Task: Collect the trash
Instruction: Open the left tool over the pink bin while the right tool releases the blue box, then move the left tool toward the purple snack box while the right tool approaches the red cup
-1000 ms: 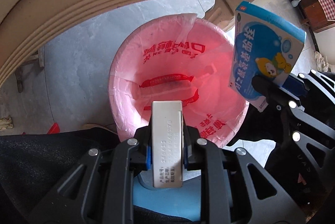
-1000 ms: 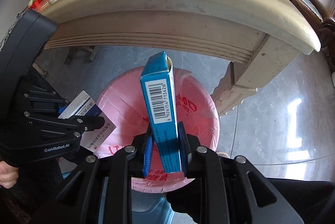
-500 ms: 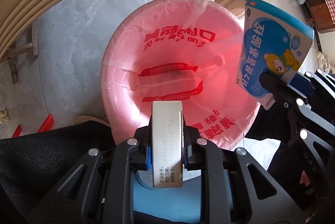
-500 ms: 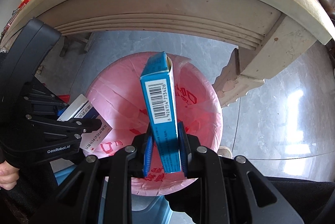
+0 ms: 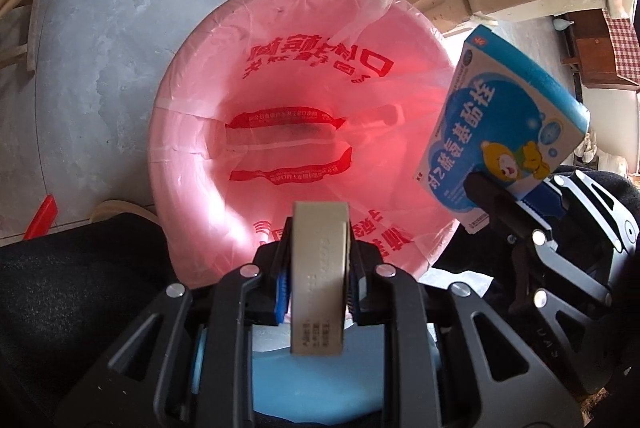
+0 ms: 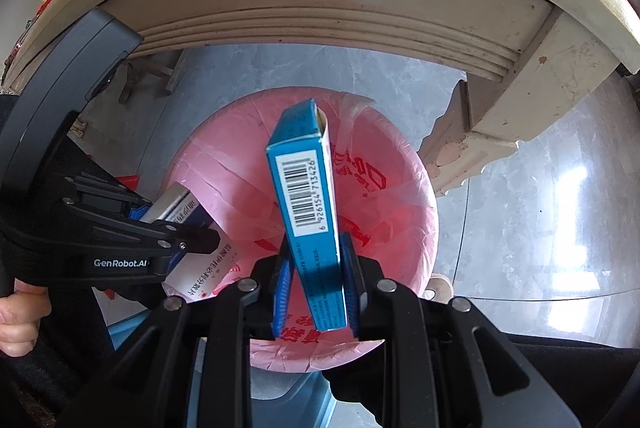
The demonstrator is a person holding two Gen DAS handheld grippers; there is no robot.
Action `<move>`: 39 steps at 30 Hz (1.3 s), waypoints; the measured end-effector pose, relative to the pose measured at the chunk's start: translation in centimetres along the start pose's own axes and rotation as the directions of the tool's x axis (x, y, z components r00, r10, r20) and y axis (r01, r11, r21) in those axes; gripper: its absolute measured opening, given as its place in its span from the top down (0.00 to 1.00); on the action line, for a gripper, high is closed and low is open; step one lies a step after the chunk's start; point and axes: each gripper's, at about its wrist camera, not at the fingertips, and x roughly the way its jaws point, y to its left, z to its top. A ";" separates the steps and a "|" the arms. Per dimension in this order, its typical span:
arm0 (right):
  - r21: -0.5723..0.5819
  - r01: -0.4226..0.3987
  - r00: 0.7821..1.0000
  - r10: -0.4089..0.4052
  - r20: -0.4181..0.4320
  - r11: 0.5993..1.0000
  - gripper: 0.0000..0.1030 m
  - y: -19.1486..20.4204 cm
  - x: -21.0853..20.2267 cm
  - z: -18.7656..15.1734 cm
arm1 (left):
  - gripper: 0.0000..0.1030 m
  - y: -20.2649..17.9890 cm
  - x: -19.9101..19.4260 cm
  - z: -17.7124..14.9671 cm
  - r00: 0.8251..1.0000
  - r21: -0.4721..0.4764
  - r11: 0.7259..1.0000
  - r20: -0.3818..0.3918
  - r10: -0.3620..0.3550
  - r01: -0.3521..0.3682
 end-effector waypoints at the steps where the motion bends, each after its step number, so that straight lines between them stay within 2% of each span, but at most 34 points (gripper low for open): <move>1: 0.005 0.001 1.000 -0.001 0.000 1.000 0.78 -0.1 0.1 0.0 | 0.80 -0.1 0.0 0.0 1.000 0.001 1.000 0.000 0.006 -0.006; 2: 0.010 0.000 1.000 0.000 -0.001 1.000 0.78 -0.3 0.1 0.1 | 0.79 -0.1 0.0 0.1 1.000 0.001 1.000 -0.001 0.012 -0.012; 4: 0.020 0.002 1.000 -0.002 0.001 1.000 0.75 -0.6 0.3 0.2 | 0.71 -0.1 0.1 0.2 1.000 0.002 1.000 0.000 0.022 -0.022; 5: 0.024 0.001 1.000 -0.001 0.000 1.000 0.69 -0.4 0.0 0.1 | 0.61 -0.1 0.1 0.3 1.000 0.000 1.000 -0.002 0.025 -0.025; 6: 0.025 0.003 1.000 -0.003 0.000 1.000 0.59 -0.4 0.0 0.1 | 0.59 0.0 0.0 0.3 1.000 -0.001 1.000 0.003 0.025 -0.025; 8: 0.020 0.016 1.000 -0.016 0.007 1.000 0.45 -0.3 -0.1 0.1 | 0.55 0.1 -0.2 0.4 0.999 -0.003 0.999 0.004 0.036 -0.036; 9: 0.018 0.017 1.000 -0.017 0.010 1.000 0.42 -0.3 -0.2 0.0 | 0.46 0.1 -0.2 0.5 0.999 -0.004 0.999 0.006 0.039 -0.039; 12: 0.018 0.017 1.000 -0.017 0.009 1.000 0.33 -0.2 -0.2 -0.1 | 0.41 -0.1 -0.6 0.5 0.997 0.002 0.997 0.026 0.071 -0.071; 14: 0.021 0.014 1.000 -0.015 0.011 1.000 0.29 -0.2 -0.3 0.0 | 0.35 -0.4 -0.8 0.4 0.993 0.017 0.994 0.038 0.111 -0.112; 17: 0.027 0.004 1.000 -0.005 0.030 1.000 0.26 -0.3 -1.0 0.1 | 0.35 -0.6 -1.4 0.2 0.989 0.030 0.989 0.046 0.141 -0.142; 22: 0.028 -0.006 0.997 0.004 0.083 1.000 0.25 -0.1 -3.4 -0.1 | 0.34 -0.8 -3.8 -0.7 0.977 0.042 0.979 0.087 0.196 -0.200; 26: 0.033 -0.060 0.988 0.055 0.144 0.998 0.24 0.3 -7.1 -0.6 | 0.34 -1.1 -8.0 -3.1 0.966 0.050 0.973 0.140 0.218 -0.227; 28: 0.033 -0.102 0.979 0.094 0.182 0.994 0.23 0.4 -9.7 -0.6 | 0.34 -1.2 -10.8 -4.7 0.964 0.053 0.976 0.175 0.198 -0.210; 31: 0.005 -0.113 0.958 0.107 0.267 0.994 0.18 0.7 -14.5 0.0 | 0.28 -1.5 -15.7 -6.8 0.961 0.048 0.983 0.223 0.165 -0.180; 32: -0.007 -0.117 0.948 0.114 0.297 0.993 0.13 0.7 -16.3 0.4 | 0.28 -1.6 -17.6 -7.3 0.955 0.045 0.984 0.249 0.158 -0.175; 34: -0.029 -0.110 0.927 0.113 0.358 0.994 0.10 0.9 -20.0 1.6 | 0.27 -1.7 -21.5 -7.9 0.934 0.037 0.982 0.317 0.164 -0.185; 38: -0.054 -0.084 0.895 0.100 0.434 0.995 0.08 1.1 -26.7 5.6 | 0.20 -2.5 -29.1 -7.5 0.853 0.016 0.966 0.473 0.220 -0.258; 39: -0.071 -0.084 0.895 0.107 0.433 0.994 0.07 1.2 -27.9 6.7 | 0.20 -2.7 -30.8 -7.0 0.831 0.003 0.963 0.506 0.232 -0.271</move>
